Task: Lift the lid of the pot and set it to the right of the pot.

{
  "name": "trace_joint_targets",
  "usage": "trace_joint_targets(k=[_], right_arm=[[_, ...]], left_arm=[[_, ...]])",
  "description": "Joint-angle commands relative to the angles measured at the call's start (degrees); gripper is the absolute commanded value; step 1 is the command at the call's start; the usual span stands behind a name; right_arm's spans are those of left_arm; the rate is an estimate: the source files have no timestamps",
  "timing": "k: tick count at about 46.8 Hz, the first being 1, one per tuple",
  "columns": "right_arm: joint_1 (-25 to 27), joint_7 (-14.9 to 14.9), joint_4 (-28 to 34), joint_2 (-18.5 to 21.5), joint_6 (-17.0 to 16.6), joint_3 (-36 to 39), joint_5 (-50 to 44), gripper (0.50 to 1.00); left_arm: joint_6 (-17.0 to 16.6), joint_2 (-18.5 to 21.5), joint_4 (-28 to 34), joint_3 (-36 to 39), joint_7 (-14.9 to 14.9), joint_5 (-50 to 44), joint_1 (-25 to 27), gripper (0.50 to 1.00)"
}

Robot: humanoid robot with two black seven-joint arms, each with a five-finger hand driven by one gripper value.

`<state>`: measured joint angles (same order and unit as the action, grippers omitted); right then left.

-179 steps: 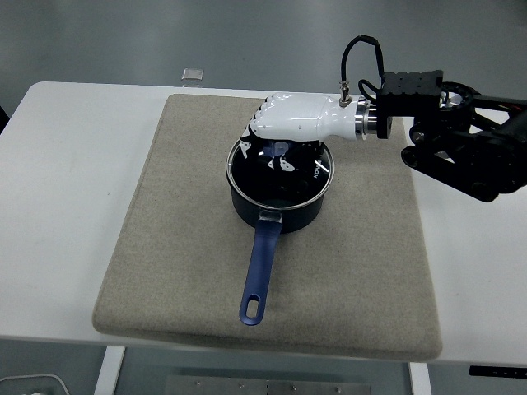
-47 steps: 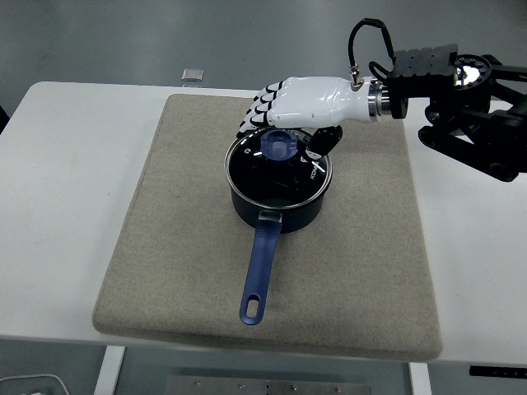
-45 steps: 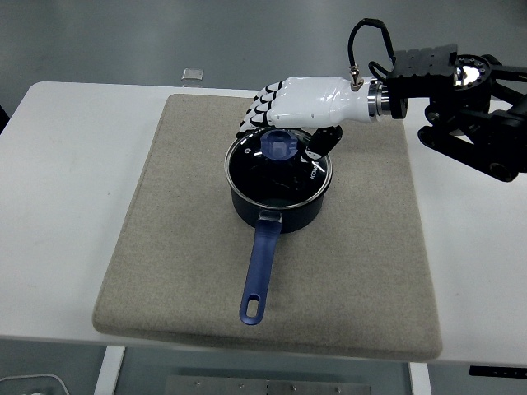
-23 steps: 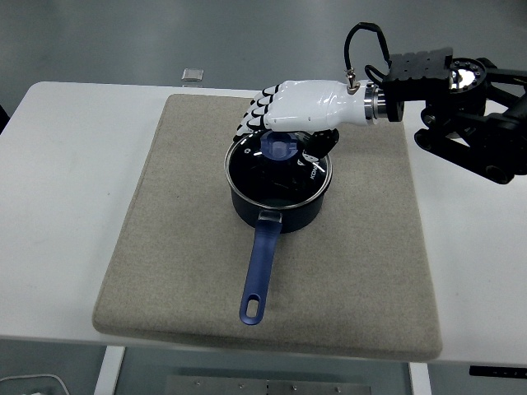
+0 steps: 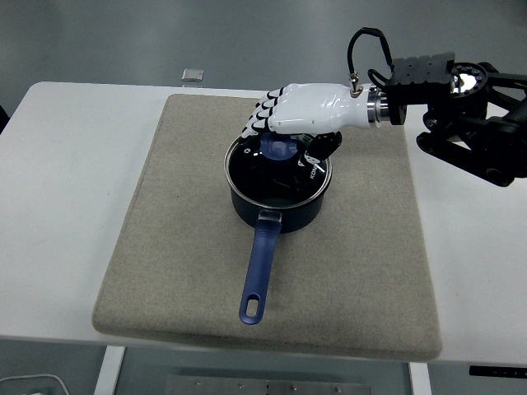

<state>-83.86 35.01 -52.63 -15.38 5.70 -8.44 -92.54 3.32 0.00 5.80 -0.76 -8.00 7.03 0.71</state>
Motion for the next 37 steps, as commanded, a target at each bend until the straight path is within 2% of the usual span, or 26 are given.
trace_joint_targets(k=[1, 15, 20, 28, 33, 37], right_arm=[[0.10, -0.01, 0.07, 0.09, 0.10, 0.00, -0.01, 0.897], [0.36, -0.01, 0.07, 0.17, -0.51, 0.00, 0.08, 0.885], [0.19, -0.01, 0.07, 0.18, -0.77, 0.00, 0.17, 0.832], [0.45, -0.01, -0.02, 0.26, -0.78, -0.09, 0.34, 0.697], [0.45, -0.01, -0.02, 0.26, -1.21, -0.09, 0.52, 0.500], [0.45, -0.01, -0.02, 0.26, -1.92, 0.00, 0.69, 0.500]], left_arm=[[0.02, 0.00, 0.00, 0.06, 0.00, 0.00, -0.01, 1.000], [0.02, 0.00, 0.00, -0.03, 0.00, 0.00, -0.01, 1.000], [0.02, 0.00, 0.00, -0.03, 0.00, 0.00, -0.01, 1.000], [0.02, 0.00, 0.00, 0.06, 0.00, 0.00, -0.01, 1.000], [0.02, 0.00, 0.00, -0.03, 0.00, 0.00, -0.01, 1.000], [0.02, 0.00, 0.00, -0.03, 0.00, 0.00, -0.01, 1.000]])
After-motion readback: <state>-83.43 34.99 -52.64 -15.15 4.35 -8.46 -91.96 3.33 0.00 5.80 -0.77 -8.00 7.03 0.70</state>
